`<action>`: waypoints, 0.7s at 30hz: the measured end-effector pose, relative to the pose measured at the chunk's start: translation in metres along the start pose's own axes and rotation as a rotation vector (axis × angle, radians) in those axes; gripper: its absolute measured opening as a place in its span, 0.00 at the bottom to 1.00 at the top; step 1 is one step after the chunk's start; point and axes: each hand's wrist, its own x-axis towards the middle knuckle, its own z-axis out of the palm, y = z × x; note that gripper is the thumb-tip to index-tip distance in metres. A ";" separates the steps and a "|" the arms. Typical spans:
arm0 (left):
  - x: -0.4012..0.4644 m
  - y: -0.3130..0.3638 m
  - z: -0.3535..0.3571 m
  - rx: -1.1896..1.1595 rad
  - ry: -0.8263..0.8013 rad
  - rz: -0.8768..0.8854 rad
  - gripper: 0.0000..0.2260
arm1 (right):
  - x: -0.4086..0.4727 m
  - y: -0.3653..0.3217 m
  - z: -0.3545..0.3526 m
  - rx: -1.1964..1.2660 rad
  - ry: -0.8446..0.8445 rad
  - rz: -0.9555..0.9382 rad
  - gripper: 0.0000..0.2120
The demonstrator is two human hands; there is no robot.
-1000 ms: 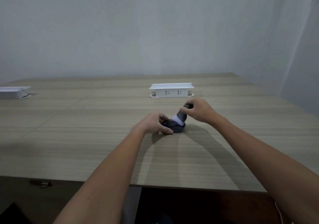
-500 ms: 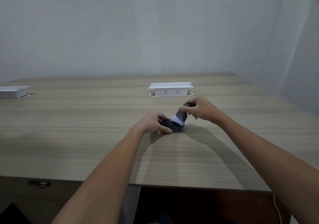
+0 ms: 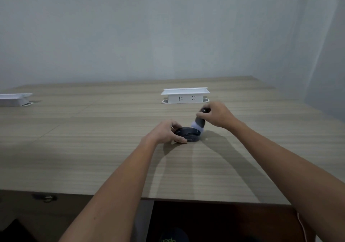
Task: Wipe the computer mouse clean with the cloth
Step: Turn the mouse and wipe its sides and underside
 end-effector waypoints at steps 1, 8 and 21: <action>-0.001 0.000 0.000 0.003 0.002 0.002 0.27 | -0.001 -0.003 0.000 0.034 -0.004 -0.011 0.10; -0.005 0.004 0.000 0.010 0.007 -0.004 0.27 | 0.000 0.003 -0.004 -0.076 0.010 0.008 0.10; -0.018 0.016 0.001 0.153 0.092 -0.003 0.29 | -0.033 0.002 0.007 0.057 0.159 -0.156 0.09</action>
